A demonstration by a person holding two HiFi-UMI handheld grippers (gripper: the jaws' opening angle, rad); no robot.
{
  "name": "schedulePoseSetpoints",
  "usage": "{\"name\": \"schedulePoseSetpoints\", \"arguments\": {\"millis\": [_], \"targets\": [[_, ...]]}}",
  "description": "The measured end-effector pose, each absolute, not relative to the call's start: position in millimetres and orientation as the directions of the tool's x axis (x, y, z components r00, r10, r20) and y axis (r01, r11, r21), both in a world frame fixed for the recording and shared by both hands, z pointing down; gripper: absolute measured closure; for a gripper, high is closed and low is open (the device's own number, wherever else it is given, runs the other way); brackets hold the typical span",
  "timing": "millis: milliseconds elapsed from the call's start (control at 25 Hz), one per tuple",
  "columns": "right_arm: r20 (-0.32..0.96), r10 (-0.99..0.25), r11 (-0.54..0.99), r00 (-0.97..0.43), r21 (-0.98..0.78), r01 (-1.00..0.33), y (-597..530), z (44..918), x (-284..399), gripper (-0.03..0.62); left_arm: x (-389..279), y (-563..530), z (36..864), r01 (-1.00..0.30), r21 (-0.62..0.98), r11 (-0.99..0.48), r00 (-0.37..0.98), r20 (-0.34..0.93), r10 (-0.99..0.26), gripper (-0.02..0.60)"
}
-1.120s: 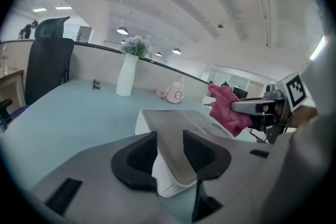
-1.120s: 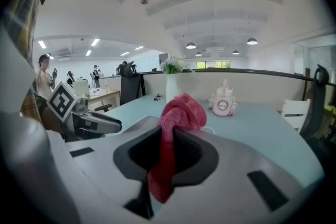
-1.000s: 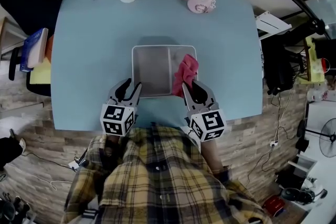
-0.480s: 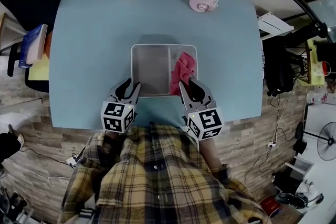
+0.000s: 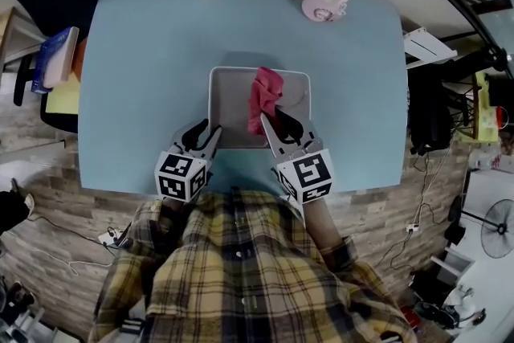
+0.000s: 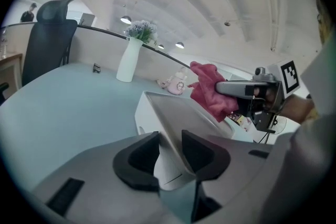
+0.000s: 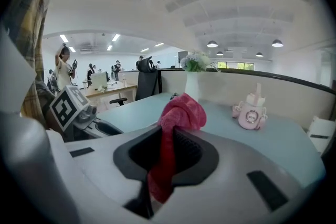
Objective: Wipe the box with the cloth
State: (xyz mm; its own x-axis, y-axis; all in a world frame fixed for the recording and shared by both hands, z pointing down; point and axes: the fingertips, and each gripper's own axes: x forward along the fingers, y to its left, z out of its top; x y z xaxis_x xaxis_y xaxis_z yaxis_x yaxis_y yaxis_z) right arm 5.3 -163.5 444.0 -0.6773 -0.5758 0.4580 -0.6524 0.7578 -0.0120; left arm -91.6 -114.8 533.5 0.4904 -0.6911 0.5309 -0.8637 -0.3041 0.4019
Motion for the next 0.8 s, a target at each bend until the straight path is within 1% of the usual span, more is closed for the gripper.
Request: {"name": "schedulePoseSetpoints", "arguments": {"millis": [240, 480, 600, 800], "targets": [[0.476, -0.511, 0.825, -0.716, 0.037, -0.565, -182, 451, -28, 0.54, -91, -115, 534, -0.867, 0.392, -0.307, 0.485, 0.527, -0.698, 0.453], [0.502, -0.425, 0.874, -0.753, 0.012, -0.486, -196, 465, -68, 0.54, -93, -114, 534, -0.862, 0.406, -0.302, 0.49, 0.516, -0.703, 0.453], [0.532, -0.383, 0.89, -0.755, -0.008, -0.457, -200, 476, -85, 0.54, -94, -114, 533, -0.86, 0.409, -0.304, 0.492, 0.512, -0.704, 0.453], [0.588, -0.326, 0.925, -0.741, 0.037, -0.378, -206, 492, -109, 0.54, -94, -114, 534, -0.863, 0.405, -0.301, 0.487, 0.51, -0.709, 0.453]]}}
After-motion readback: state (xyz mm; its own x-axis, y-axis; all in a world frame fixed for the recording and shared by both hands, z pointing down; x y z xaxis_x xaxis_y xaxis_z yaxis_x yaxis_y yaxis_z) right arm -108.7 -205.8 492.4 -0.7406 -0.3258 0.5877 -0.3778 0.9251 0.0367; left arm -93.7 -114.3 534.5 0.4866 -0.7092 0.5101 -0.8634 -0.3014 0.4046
